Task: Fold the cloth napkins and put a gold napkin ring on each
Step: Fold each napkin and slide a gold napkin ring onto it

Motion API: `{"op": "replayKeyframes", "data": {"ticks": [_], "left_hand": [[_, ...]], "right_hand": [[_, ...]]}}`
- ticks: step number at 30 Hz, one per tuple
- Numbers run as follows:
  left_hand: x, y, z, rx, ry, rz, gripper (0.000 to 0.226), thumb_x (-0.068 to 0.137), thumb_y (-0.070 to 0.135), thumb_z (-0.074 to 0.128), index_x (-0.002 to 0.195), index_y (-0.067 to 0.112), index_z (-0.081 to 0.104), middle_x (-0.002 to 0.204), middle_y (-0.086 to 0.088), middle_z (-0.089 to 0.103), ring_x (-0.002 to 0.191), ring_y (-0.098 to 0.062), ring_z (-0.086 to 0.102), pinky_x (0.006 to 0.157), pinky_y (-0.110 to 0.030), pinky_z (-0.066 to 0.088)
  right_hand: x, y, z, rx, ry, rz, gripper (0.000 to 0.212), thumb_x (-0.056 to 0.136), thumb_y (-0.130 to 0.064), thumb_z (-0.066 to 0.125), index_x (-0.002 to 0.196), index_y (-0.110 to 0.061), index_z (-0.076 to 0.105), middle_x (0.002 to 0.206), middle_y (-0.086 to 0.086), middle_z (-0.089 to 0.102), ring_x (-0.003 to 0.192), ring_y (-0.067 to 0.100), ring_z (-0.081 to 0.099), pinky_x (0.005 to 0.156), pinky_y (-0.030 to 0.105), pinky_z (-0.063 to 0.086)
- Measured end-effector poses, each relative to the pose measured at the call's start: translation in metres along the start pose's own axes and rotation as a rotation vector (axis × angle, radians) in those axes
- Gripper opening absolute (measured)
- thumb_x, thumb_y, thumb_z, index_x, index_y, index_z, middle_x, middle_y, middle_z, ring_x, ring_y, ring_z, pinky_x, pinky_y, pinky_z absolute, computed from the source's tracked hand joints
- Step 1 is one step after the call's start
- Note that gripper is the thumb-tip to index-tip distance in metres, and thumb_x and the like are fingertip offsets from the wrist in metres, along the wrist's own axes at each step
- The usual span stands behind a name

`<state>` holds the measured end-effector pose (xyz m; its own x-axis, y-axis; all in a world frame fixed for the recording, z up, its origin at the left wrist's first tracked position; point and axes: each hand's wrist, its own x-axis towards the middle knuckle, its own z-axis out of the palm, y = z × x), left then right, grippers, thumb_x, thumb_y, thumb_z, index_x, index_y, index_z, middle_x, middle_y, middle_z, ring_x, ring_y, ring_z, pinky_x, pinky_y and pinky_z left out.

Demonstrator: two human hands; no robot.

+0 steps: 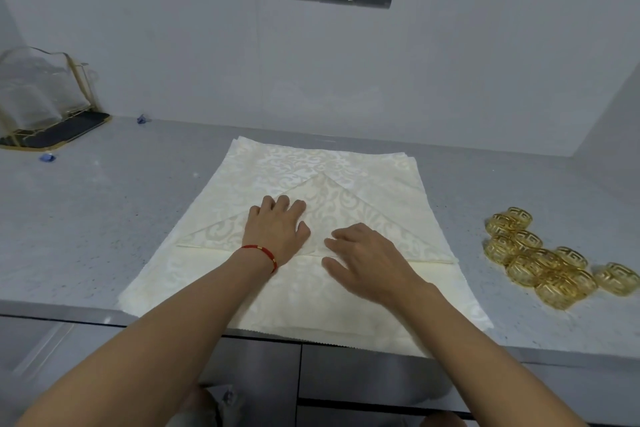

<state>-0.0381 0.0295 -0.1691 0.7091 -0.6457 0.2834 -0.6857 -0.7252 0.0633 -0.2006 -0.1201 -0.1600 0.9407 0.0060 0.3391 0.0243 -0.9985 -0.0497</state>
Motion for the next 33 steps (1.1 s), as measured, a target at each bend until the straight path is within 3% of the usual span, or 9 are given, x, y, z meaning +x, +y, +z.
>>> {"op": "replayKeyframes", "data": {"ticks": [4,9,13,18,23,26,29,31,33], "left_hand": [[0.007,0.016,-0.015,0.006,-0.123,-0.03,0.044,0.096,0.036,0.022,0.126,0.017,0.048,0.122,-0.008,0.052,0.107,-0.031,0.043,0.081,-0.04,0.038],[-0.011,0.032,0.006,0.022,-0.134,-0.099,0.073,0.089,0.064,0.013,0.133,0.015,0.044,0.136,-0.013,0.044,0.12,-0.038,0.039,0.107,-0.052,0.031],[-0.017,0.032,0.012,0.028,-0.082,-0.096,0.077,0.087,0.064,0.011,0.141,0.017,0.038,0.141,-0.014,0.042,0.126,-0.038,0.038,0.111,-0.054,0.028],[-0.021,0.038,0.005,0.04,0.123,0.077,0.045,0.096,0.047,0.031,0.131,0.024,0.048,0.131,-0.01,0.049,0.12,-0.032,0.045,0.102,-0.053,0.037],[-0.018,0.041,0.008,-0.087,0.244,0.302,0.024,0.098,0.027,0.042,0.096,0.017,0.064,0.099,0.001,0.057,0.091,-0.021,0.054,0.08,-0.037,0.043],[-0.018,0.036,0.01,-0.32,0.19,0.29,0.029,0.09,0.022,0.04,0.097,0.013,0.067,0.094,0.002,0.06,0.084,-0.02,0.055,0.078,-0.038,0.047],[-0.018,0.03,0.005,-0.541,0.077,0.204,0.038,0.08,0.026,0.046,0.108,0.014,0.068,0.106,0.007,0.061,0.099,-0.014,0.052,0.09,-0.028,0.04],[-0.018,0.028,0.0,-0.613,0.012,0.154,0.042,0.077,0.029,0.048,0.113,0.018,0.068,0.11,0.012,0.058,0.105,-0.01,0.048,0.094,-0.023,0.035],[-0.02,0.028,-0.003,-0.642,-0.013,0.128,0.044,0.074,0.03,0.049,0.114,0.021,0.067,0.11,0.016,0.056,0.106,-0.008,0.046,0.096,-0.024,0.037]], "right_hand": [[-0.009,0.004,-0.005,0.135,-0.006,0.0,0.036,0.104,-0.037,0.044,0.127,-0.022,0.067,0.13,-0.002,0.056,0.12,0.016,0.05,0.09,0.034,0.05],[-0.009,0.005,-0.014,0.232,-0.093,0.026,0.038,0.104,-0.039,0.043,0.135,-0.028,0.064,0.113,-0.011,0.054,0.11,0.009,0.049,0.088,0.029,0.047],[-0.009,0.042,-0.03,0.271,0.08,0.378,0.041,0.097,-0.039,0.045,0.124,-0.018,0.069,0.124,0.003,0.064,0.115,0.025,0.057,0.097,0.04,0.048],[-0.019,0.083,-0.053,0.077,-0.226,0.793,0.028,0.102,-0.04,0.042,0.11,-0.018,0.057,0.106,0.004,0.063,0.092,0.026,0.059,0.077,0.038,0.049],[-0.024,0.097,-0.073,0.684,-0.166,0.842,0.008,0.098,-0.02,0.063,0.105,-0.017,0.066,0.091,0.008,0.071,0.063,0.018,0.061,0.058,0.029,0.044],[-0.019,0.099,-0.088,1.149,-0.025,0.831,0.013,0.096,-0.008,0.065,0.106,-0.01,0.073,0.086,0.012,0.066,0.056,0.018,0.058,0.052,0.028,0.045],[0.003,0.1,-0.096,1.596,0.0,0.794,0.028,0.087,-0.016,0.06,0.107,-0.003,0.075,0.099,0.014,0.074,0.064,0.02,0.068,0.052,0.022,0.051],[0.023,0.098,-0.096,1.622,-0.022,0.708,0.035,0.088,-0.014,0.053,0.115,-0.002,0.072,0.112,0.015,0.076,0.077,0.021,0.074,0.061,0.024,0.053],[0.045,0.092,-0.092,1.339,-0.025,0.603,0.027,0.098,-0.009,0.053,0.117,-0.003,0.072,0.113,0.011,0.077,0.085,0.02,0.073,0.07,0.025,0.051]]}}
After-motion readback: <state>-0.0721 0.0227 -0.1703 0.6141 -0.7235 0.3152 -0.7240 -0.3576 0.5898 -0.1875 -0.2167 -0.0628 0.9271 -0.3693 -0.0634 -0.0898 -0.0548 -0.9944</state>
